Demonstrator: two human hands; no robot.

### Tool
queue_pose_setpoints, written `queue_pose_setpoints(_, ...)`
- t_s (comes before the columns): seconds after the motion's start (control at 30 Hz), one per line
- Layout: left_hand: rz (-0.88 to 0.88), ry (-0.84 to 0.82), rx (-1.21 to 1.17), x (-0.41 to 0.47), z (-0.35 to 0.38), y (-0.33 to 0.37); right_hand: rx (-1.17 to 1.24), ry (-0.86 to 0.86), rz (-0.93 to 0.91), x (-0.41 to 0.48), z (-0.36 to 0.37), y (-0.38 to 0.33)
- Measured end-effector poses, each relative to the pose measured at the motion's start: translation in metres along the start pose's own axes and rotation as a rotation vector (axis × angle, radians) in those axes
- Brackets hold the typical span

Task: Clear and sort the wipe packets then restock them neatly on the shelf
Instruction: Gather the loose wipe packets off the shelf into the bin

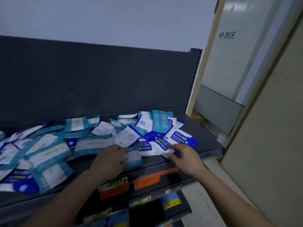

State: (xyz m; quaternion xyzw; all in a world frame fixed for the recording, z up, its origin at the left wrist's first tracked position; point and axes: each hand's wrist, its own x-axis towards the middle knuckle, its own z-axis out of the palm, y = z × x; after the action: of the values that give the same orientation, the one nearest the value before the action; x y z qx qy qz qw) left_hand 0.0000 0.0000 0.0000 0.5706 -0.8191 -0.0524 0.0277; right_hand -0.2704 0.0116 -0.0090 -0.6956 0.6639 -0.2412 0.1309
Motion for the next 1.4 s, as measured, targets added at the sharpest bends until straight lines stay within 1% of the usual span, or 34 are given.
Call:
queue_pose_setpoints(0.1, -0.106, -0.168, 0.092, 0.025, -0.005, 0.002, -0.06, -0.074, -0.041, 0.035, 0.007, 0.005)
queue_pose_setpoints(0.2, -0.161, -0.263, 0.138, 0.043, -0.015, 0.002, -0.214, -0.123, -0.08, 0.061, 0.017, 0.004)
queue_pose_setpoints(0.3, -0.191, -0.321, 0.073, 0.053, -0.022, 0.003, -0.34, -0.128, -0.073, 0.083, 0.021, 0.005)
queue_pose_setpoints(0.37, -0.183, -0.359, -0.039, 0.057, -0.026, 0.007, -0.29, -0.214, -0.016, 0.094, 0.02, 0.004)
queue_pose_setpoints(0.4, -0.172, -0.343, -0.102, 0.06, -0.028, 0.009, -0.231, -0.273, 0.028, 0.097, 0.019, 0.003)
queue_pose_setpoints(0.47, -0.174, -0.237, -0.251, 0.072, -0.036, 0.016, -0.069, -0.36, 0.084, 0.104, 0.013, 0.005)
queue_pose_setpoints(0.5, -0.184, -0.158, -0.338, 0.082, -0.04, 0.021, -0.003, -0.353, 0.08, 0.108, 0.009, 0.007)
queue_pose_setpoints(0.57, -0.191, 0.005, -0.491, 0.107, -0.048, 0.034, 0.048, -0.252, 0.069, 0.117, -0.005, 0.01)
queue_pose_setpoints(0.63, -0.193, 0.126, -0.602, 0.137, -0.051, 0.049, -0.038, -0.123, 0.091, 0.126, -0.021, 0.019)
queue_pose_setpoints(0.67, -0.191, 0.153, -0.633, 0.153, -0.051, 0.056, -0.09, -0.102, 0.12, 0.129, -0.029, 0.024)
queue_pose_setpoints(0.7, -0.185, 0.155, -0.639, 0.169, -0.048, 0.063, -0.136, -0.132, 0.157, 0.131, -0.034, 0.031)
queue_pose_setpoints(0.73, -0.183, 0.134, -0.624, 0.184, -0.042, 0.069, -0.168, -0.2, 0.195, 0.132, -0.037, 0.037)
queue_pose_setpoints(0.8, -0.207, 0.088, -0.598, 0.21, -0.026, 0.076, -0.147, -0.333, 0.25, 0.129, -0.036, 0.048)
queue_pose_setpoints(0.87, -0.241, 0.078, -0.663, 0.226, -0.013, 0.082, -0.072, -0.348, 0.275, 0.126, -0.033, 0.053)
queue_pose_setpoints(1.0, -0.261, 0.071, -0.743, 0.234, -0.008, 0.088, 0.042, -0.278, 0.274, 0.124, -0.03, 0.055)
queue_pose_setpoints(1.07, -0.249, 0.107, -0.812, 0.231, -0.01, 0.087, 0.139, -0.23, 0.273, 0.123, -0.031, 0.057)
queue_pose_setpoints(1.13, -0.243, 0.171, -0.878, 0.223, -0.014, 0.085, 0.248, -0.143, 0.254, 0.123, -0.035, 0.055)
queue_pose_setpoints(1.2, -0.249, 0.274, -0.977, 0.212, -0.023, 0.082, 0.351, -0.029, 0.197, 0.127, -0.039, 0.047)
queue_pose_setpoints(1.3, -0.299, 0.478, -1.093, 0.188, -0.045, 0.072, 0.492, 0.106, 0.082, 0.135, -0.041, 0.024)
queue_pose_setpoints(1.4, -0.362, 0.675, -1.147, 0.153, -0.065, 0.05, 0.692, 0.139, -0.01, 0.139, -0.033, -0.01)
